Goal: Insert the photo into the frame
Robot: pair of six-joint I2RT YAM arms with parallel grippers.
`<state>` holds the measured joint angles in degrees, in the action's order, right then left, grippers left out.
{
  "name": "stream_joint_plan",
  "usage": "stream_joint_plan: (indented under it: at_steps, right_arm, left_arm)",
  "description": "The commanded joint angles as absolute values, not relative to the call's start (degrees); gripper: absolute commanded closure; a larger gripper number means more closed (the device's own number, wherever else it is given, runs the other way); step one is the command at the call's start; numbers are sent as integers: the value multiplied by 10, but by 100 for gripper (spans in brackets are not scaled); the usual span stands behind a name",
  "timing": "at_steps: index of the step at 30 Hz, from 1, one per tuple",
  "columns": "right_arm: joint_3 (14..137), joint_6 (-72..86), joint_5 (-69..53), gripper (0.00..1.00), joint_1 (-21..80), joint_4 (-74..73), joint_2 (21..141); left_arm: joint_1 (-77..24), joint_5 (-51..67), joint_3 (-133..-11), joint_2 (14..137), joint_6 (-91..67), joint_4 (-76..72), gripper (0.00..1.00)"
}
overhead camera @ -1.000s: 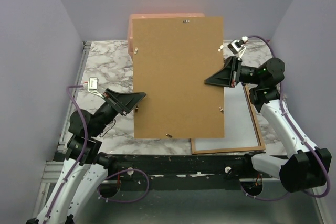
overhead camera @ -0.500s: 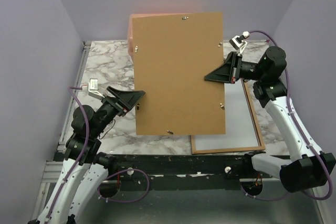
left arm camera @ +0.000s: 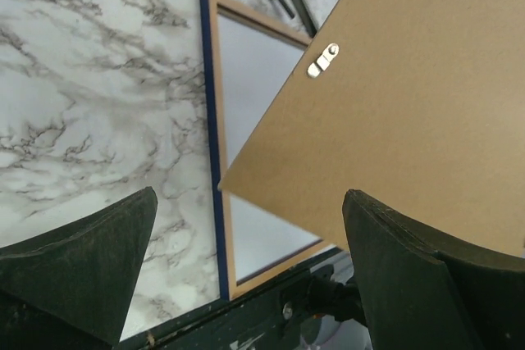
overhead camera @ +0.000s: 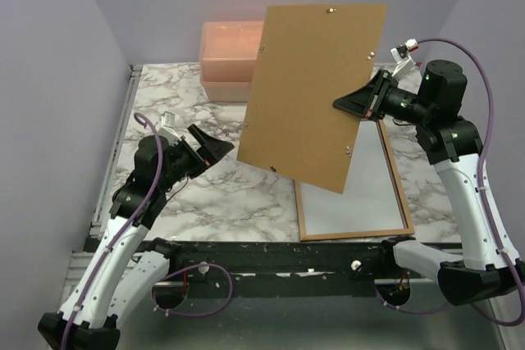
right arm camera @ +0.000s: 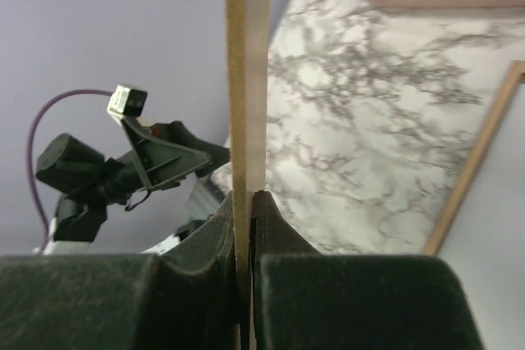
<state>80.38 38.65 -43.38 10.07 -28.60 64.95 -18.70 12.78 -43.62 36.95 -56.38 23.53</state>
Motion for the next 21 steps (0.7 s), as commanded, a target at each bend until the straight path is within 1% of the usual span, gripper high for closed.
stream_joint_plan:
  at_steps: [1,8,12,16,21]
  right_arm:
    - [846,329,-295,99,103,-355,615]
    - [871,303,-180,99,103,-374,575]
    - [885,290,-110,99,103,-394,561]
    - [891,278,-52,99,102,-412,556]
    - [892,269,-9,99,103,-431,552]
  left_arm:
    - [-187,189,-450,433,-537,243,1]
    - [-228,200,-444,538,-546,210,1]
    - [-264,192,-463,616,-552,206,2]
    - [-307,180,-505,705,-551,220,1]
    - [-369,158,-588,828,-538,259,1]
